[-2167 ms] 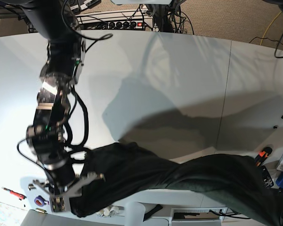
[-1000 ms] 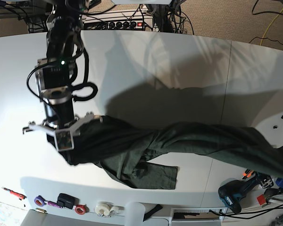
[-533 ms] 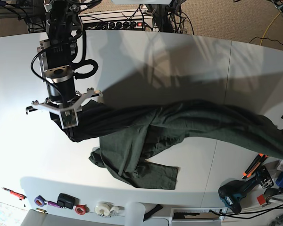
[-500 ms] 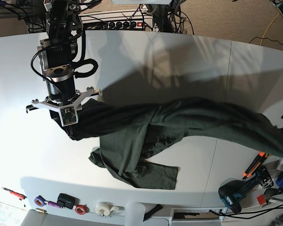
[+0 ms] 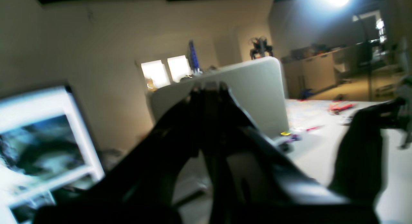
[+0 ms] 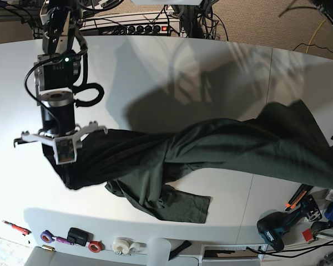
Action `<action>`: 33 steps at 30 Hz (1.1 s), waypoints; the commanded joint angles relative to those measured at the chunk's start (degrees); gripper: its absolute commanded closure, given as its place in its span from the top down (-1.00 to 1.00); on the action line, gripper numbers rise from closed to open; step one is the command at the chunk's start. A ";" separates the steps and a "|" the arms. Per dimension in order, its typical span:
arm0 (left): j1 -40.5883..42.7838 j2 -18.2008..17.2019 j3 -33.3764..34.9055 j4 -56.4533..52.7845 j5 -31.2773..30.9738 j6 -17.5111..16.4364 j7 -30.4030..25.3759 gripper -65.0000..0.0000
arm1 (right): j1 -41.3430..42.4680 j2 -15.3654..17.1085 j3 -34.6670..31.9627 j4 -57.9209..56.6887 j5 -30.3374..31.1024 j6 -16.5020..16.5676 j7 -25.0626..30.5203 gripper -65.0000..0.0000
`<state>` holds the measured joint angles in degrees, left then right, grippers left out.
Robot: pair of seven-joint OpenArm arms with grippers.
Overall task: Layout the t-shirt on the table in an organized manner, then fold the t-shirt properly
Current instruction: 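Swing the lifted shirt with the right gripper across toward the left gripper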
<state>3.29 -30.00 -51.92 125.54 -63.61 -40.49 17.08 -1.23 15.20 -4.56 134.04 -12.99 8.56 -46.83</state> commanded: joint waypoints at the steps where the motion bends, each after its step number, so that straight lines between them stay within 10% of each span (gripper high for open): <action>1: -1.36 -1.18 -0.85 1.29 0.22 0.49 -2.71 -1.00 | 1.99 0.37 0.17 0.96 -0.37 -0.76 2.10 -1.00; 10: -7.63 -1.49 -1.36 3.34 6.69 9.51 -3.61 -1.00 | 9.11 0.33 0.17 0.96 -0.37 -1.38 3.80 -1.00; 24: -11.21 -1.62 -1.36 3.32 9.55 9.46 -3.61 -1.00 | 34.23 -3.19 0.15 -28.50 2.01 -6.49 6.32 -1.00; 33: -9.73 -1.62 -1.36 3.23 13.16 11.13 -3.61 -1.00 | 35.36 -12.61 -0.48 -23.28 19.39 7.30 3.96 -1.00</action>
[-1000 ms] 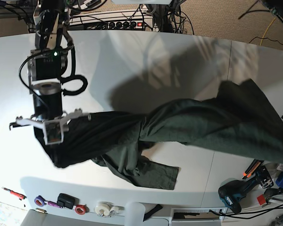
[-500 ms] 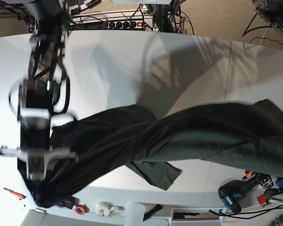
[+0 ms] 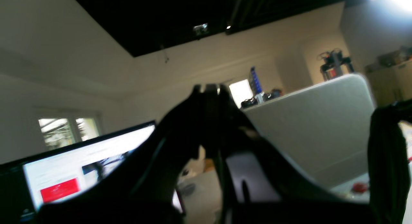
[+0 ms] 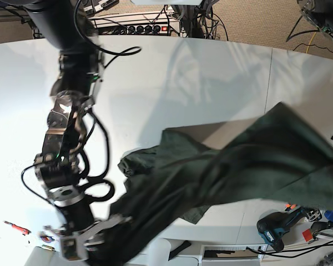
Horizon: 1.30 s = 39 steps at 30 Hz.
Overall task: Layout the t-shirt on the table in an organized manner, then fold the t-shirt properly
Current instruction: 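Swing the lifted shirt with the right gripper across toward the left gripper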
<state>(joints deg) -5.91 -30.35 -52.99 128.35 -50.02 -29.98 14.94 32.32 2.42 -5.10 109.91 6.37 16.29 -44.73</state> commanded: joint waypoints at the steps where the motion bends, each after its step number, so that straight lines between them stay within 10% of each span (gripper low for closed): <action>1: -0.15 -1.25 -0.28 0.39 0.07 0.61 -1.46 -1.00 | 1.03 -0.81 -0.46 2.54 1.53 0.76 1.81 -1.00; 11: 4.52 -1.22 -0.28 0.00 2.69 0.70 -1.92 -1.00 | -4.42 -10.56 -11.82 19.98 3.34 3.37 2.56 -1.00; 17: 7.63 -1.27 -0.31 -0.11 5.73 3.63 -2.58 -1.00 | -4.35 -10.54 -17.22 21.46 -4.26 3.13 3.56 -1.00; 25: 7.67 -1.20 -0.31 -0.26 5.73 3.65 -2.56 -1.00 | -3.61 -10.56 -13.35 16.28 -10.21 -11.19 3.98 -1.00; 27: 7.67 -1.18 -0.31 -0.26 5.73 3.65 -2.56 -1.00 | -3.63 -10.54 -13.27 15.87 -6.05 -9.03 3.37 -1.00; 34: 7.69 -1.09 -0.31 -0.26 6.58 3.67 -2.54 -1.00 | -3.74 -10.54 -20.65 15.98 6.97 15.85 2.99 -1.00; 39: 7.69 -1.07 -0.31 -0.26 7.08 3.65 -2.51 -1.00 | -3.72 -10.56 -24.37 15.98 3.98 15.17 3.63 -1.00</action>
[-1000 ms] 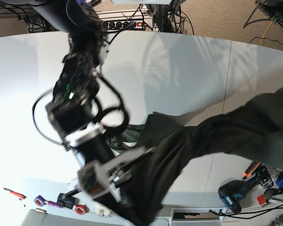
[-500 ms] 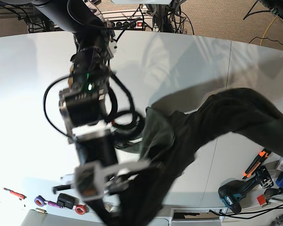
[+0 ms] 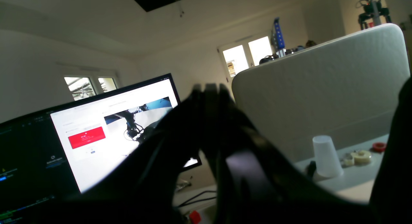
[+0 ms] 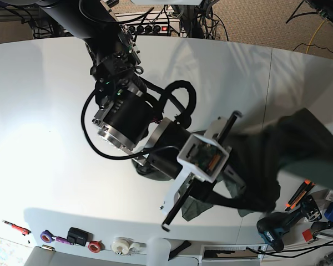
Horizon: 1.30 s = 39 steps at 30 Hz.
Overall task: Layout the t-shirt on the table in an organized manner, then fold the t-shirt properly
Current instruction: 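Swing the lifted shirt with the right gripper across toward the left gripper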
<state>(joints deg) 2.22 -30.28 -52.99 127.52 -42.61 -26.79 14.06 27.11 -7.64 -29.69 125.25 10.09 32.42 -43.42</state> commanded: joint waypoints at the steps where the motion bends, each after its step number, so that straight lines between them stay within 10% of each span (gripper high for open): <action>1: -0.44 -1.14 -0.31 0.57 0.31 0.48 -1.66 -1.00 | 1.49 -0.50 0.35 0.63 -1.11 -2.49 2.84 -1.00; 10: -0.31 -1.11 -0.46 -1.20 0.66 0.48 -1.64 -1.00 | 1.49 -0.50 8.98 0.63 -9.31 -22.86 3.76 -1.00; 28: -0.31 -1.11 -0.46 -2.97 0.66 0.46 -1.64 -1.00 | 1.16 -0.48 13.62 0.63 -8.63 -23.82 0.28 -1.00; 39: -0.31 -0.98 -0.46 -2.97 0.70 0.46 -1.64 -1.00 | -2.67 -0.48 2.89 3.43 12.68 1.60 -0.76 -1.00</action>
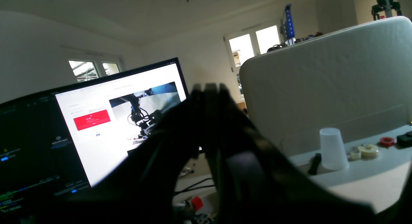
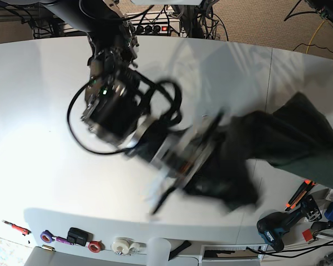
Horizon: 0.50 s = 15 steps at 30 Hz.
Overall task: Layout the t-shirt on the table in an organized manner, then fold the t-shirt properly
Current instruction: 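Swing the lifted shirt with the right gripper across toward the left gripper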
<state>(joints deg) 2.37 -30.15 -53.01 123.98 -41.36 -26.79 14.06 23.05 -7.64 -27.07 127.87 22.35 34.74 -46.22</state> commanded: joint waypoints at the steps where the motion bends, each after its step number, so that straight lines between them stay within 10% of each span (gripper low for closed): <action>1: -0.46 -1.11 -0.44 0.57 -0.28 0.46 -1.64 -1.00 | 1.40 -0.50 -1.42 1.60 1.27 0.48 2.03 -1.00; 6: -0.15 -1.11 -0.42 0.57 1.75 0.96 -1.66 -1.00 | 0.09 -0.50 -6.64 5.88 -3.82 -3.19 2.36 -1.00; 15: 0.04 -1.11 -0.42 0.55 1.75 1.70 -1.64 -1.00 | -0.48 -0.50 2.64 7.13 -23.96 -25.44 4.44 -1.00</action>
<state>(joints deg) 3.01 -30.15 -53.01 123.90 -39.00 -25.47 14.04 21.28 -7.64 -24.23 134.32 -1.76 9.34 -43.83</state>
